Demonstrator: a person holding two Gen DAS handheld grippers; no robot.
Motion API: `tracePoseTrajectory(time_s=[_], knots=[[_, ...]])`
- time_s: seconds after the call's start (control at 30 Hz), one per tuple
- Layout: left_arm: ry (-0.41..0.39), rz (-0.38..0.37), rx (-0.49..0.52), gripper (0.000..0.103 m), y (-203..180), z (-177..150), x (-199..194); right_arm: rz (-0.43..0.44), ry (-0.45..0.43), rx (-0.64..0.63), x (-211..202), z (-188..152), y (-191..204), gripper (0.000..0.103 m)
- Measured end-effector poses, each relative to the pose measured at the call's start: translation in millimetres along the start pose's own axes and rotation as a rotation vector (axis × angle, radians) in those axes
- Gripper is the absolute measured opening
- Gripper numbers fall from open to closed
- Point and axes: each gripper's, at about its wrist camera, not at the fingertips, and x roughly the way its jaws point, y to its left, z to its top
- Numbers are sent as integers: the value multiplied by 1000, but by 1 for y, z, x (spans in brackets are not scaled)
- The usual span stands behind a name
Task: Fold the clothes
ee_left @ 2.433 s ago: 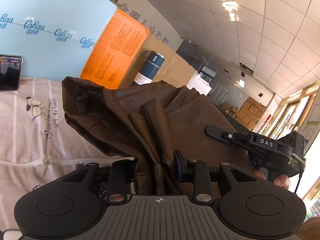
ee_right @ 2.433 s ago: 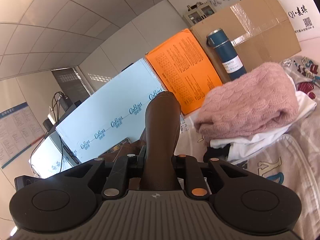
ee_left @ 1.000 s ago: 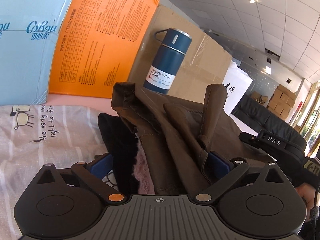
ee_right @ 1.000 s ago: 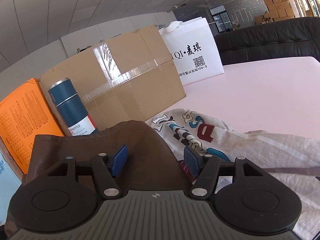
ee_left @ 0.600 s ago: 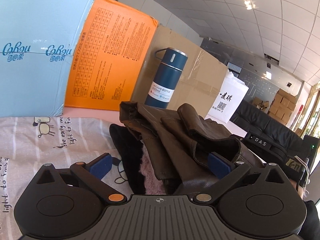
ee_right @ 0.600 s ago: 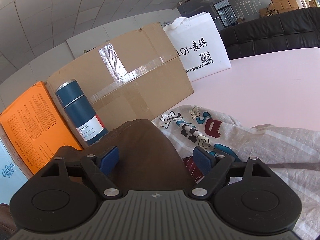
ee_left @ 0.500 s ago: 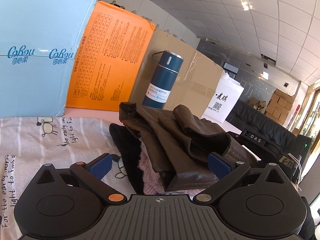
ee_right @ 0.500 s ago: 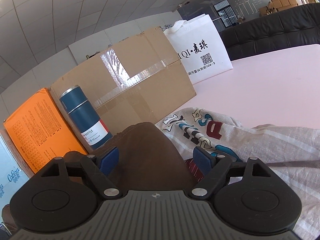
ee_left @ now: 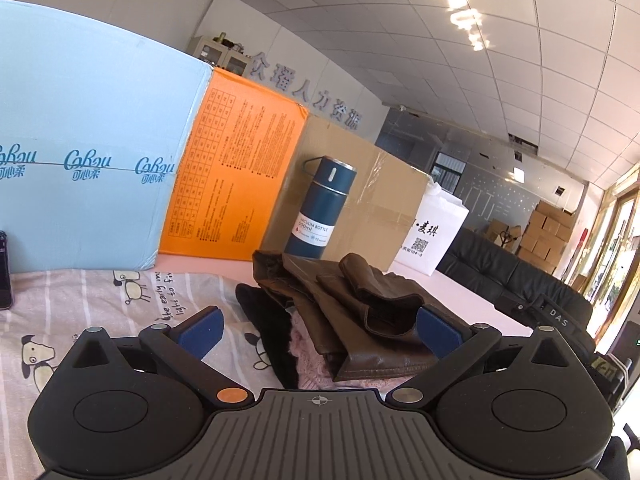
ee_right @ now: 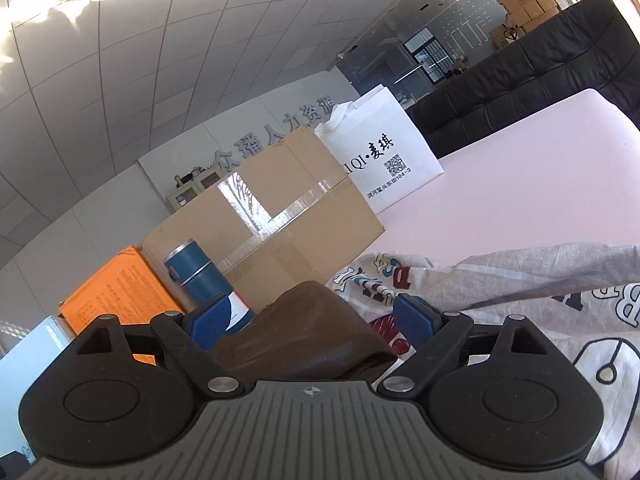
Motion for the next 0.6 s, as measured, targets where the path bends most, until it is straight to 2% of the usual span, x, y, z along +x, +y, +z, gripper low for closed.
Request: tracePoseTrajectory(time_s=[0.17,0.27,0.33,0.43,0.6], knots=[[-23,-35,-5,103,4,2,-14,95,45,-46,-43,1,41,94],[-21,-62,-4,103,2,0,-21,108,4,-87,-74,-5,71,97],[-28,-71,-11,103,-1,-2,-25,97,-23,-106,-90,-11,85,100],[-53,-35,-45,103,-6,-8,-28,54,-31,-162,-103,-21,100,103],[-80,5,-3,103,-15,-16,-27,-51,-7,-221,-108,-26,109,103]])
